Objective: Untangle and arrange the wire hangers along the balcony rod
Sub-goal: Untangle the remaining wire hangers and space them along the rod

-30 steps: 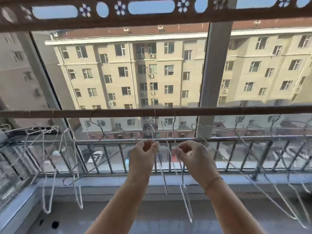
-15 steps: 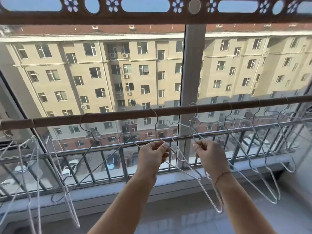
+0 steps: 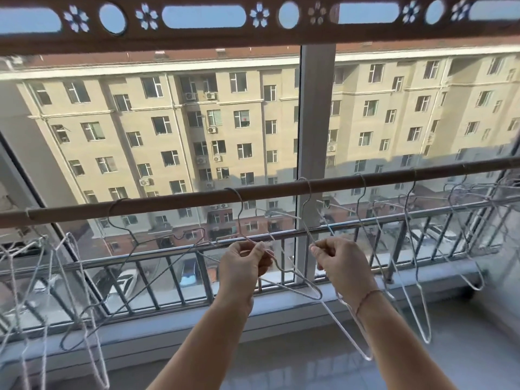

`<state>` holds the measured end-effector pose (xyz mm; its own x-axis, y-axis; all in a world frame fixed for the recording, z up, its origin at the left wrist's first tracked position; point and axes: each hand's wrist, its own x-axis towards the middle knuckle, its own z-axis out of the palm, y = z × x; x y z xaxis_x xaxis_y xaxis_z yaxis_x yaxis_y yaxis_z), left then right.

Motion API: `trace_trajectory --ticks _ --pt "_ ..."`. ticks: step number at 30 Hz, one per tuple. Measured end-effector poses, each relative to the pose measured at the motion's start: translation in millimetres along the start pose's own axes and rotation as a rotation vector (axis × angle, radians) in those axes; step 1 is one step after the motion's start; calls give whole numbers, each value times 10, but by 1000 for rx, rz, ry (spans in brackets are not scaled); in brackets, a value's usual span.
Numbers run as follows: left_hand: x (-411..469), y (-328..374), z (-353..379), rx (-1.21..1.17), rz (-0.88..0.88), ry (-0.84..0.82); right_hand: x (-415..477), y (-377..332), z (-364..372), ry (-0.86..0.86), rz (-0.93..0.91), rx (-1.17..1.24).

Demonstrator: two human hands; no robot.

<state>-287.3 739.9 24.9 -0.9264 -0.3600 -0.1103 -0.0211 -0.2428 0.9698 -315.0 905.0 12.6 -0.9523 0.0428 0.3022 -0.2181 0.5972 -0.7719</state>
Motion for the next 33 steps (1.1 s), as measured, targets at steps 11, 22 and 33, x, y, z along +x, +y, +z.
trace_trajectory --ticks 11,22,33 --pt "-57 41 -145 39 6 17 -58 -125 40 -90 -34 2" --pt "-311 206 -968 140 179 275 -462 -629 -50 112 -179 3" --pt "-356 594 -2248 298 458 579 -979 -1755 1186 -265 -235 328"
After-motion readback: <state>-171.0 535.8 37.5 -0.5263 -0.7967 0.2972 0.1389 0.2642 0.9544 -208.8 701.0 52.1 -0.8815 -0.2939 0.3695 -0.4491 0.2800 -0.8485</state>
